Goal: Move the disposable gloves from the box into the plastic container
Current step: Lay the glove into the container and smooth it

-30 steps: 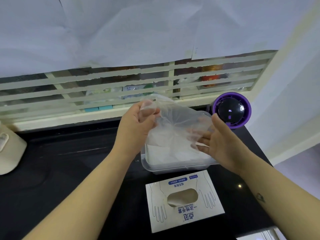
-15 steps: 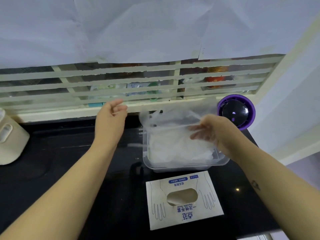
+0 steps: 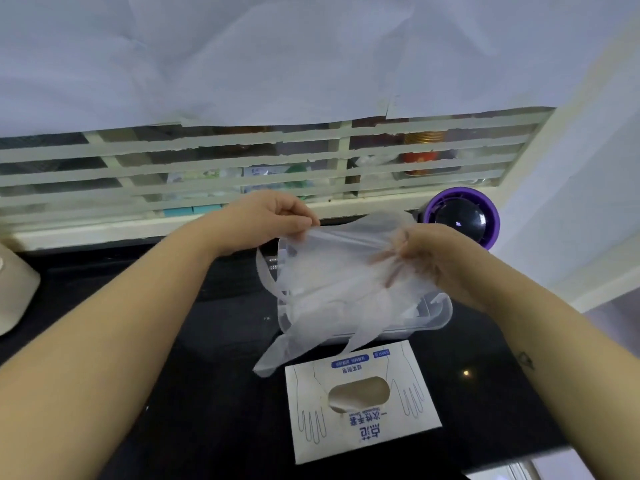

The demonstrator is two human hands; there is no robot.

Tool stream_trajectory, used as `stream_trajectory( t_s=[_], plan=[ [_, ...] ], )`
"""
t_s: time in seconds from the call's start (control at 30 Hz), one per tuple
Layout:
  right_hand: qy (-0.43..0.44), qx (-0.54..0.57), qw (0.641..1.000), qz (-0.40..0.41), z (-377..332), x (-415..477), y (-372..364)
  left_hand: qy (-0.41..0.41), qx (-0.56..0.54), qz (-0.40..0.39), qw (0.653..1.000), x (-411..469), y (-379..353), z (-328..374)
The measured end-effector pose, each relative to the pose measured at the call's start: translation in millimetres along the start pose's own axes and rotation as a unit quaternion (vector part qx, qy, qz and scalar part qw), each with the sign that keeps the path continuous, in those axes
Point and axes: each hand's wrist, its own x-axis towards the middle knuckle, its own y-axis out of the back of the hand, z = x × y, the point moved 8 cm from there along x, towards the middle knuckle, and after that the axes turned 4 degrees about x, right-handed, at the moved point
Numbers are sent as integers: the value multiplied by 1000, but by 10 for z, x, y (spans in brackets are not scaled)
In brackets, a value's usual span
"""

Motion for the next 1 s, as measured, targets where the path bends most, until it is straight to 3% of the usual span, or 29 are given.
stream_trajectory(
  t_s=[0.13,0.27,0.33,0.4,0.47,0.5,0.57,0.6,0.67,0.73,0.83,0.9,1.0],
  plan=[
    [-48,16,998,27,118,44,44,31,-55,36,997,25,103,-211],
    [-77,33,995,56,218,101,73,63,-120,134,982,24,236,-394],
    [-136,21,986,97,348,173,152,81,-96,233,964,-21,400,-475],
    [-187,10,974,131,486,246,240,74,-59,384,918,-200,640,-452],
    [-198,7,968,151,591,317,293,8,-24,446,895,-347,687,-216],
    [-200,10,967,156,635,338,310,-49,6,406,912,-321,554,-18],
    [-171,7,973,155,686,387,316,-174,125,216,953,-196,-49,366],
    [-160,-6,974,158,691,407,325,-209,206,106,950,-142,-440,437],
    [-170,-54,971,159,743,443,336,-176,327,-43,927,-14,-982,264],
    [-175,-98,966,164,791,491,376,-116,359,-93,922,112,-1184,16],
    [-188,-145,958,158,854,530,430,-92,347,-110,927,227,-1300,-140],
    [-178,-285,932,139,813,523,451,-86,339,-120,929,282,-1355,-156],
    [-5,-427,879,214,453,411,394,-79,328,-128,933,330,-1413,-153]
  ],
)
